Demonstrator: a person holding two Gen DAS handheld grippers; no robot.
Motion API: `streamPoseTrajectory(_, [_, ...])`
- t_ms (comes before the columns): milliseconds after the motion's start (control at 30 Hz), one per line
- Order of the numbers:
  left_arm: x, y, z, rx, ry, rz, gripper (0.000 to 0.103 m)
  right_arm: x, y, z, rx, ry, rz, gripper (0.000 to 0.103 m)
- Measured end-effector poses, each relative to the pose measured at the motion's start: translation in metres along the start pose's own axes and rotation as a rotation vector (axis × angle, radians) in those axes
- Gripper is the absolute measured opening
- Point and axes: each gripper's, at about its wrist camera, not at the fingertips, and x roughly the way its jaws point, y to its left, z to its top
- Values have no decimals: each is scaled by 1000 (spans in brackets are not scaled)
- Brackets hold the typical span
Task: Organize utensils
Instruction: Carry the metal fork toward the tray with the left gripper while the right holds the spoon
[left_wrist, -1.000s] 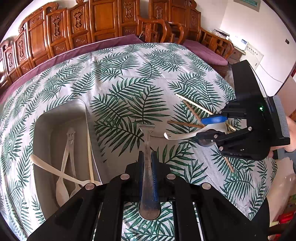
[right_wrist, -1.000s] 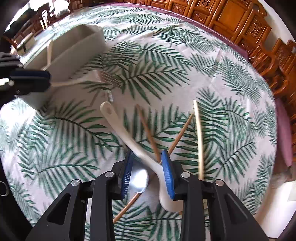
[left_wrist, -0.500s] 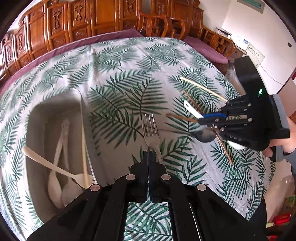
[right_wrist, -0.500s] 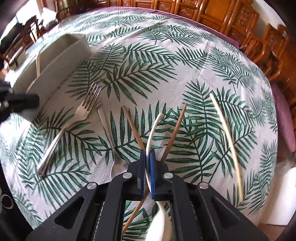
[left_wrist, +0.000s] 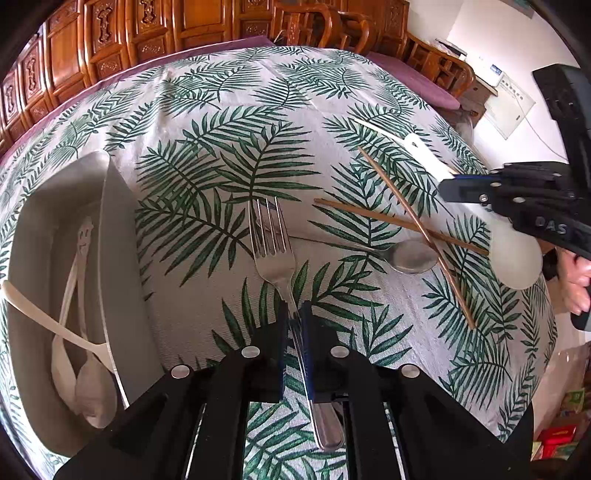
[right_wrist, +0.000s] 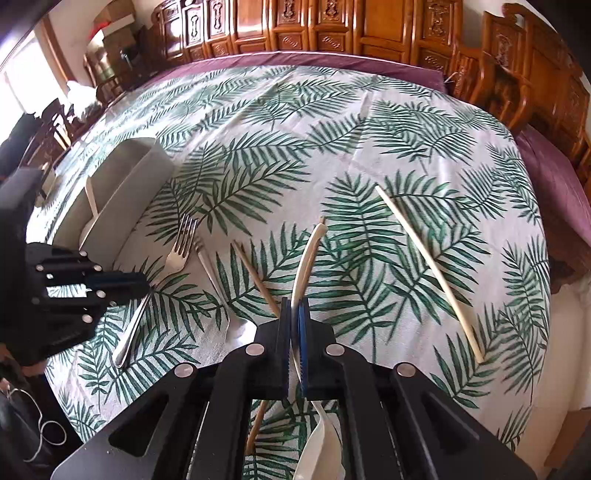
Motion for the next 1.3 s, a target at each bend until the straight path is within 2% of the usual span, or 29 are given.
streamPoseTrajectory(33, [2, 0, 0, -3, 4, 2, 15, -1, 0, -2, -1, -3, -2, 5])
streamPoseTrajectory(100, [4, 0, -1, -10, 6, 3, 21, -4, 2, -5, 0, -11, -1, 5])
streamPoseTrajectory(300, [13, 0, 6, -17, 0, 25, 21, -9, 11, -14, -2, -25, 6, 5])
streamPoseTrajectory(400, [16, -5, 9, 12, 1, 68, 10, -13, 14, -17, -3, -29, 8, 5])
streamPoseTrajectory(567, [8, -5, 8, 23, -12, 65, 6, -21, 17, -20, 13, -45, 13, 5])
streamPoseTrajectory(900, [-47, 5, 6, -2, -124, 15, 6, -36, 47, -11, 15, -88, 27, 5])
streamPoseTrajectory(1167, [-97, 28, -1, -53, -221, -19, 6, -49, 73, 5, -9, -121, 23, 5])
streamPoseTrajectory(1200, [-105, 31, -2, -55, -235, -19, 0, -50, 76, 6, -13, -126, 23, 5])
streamPoseTrajectory(1300, [-128, 36, -4, -54, -289, -30, 0, -53, 82, 10, -20, -133, 20, 5])
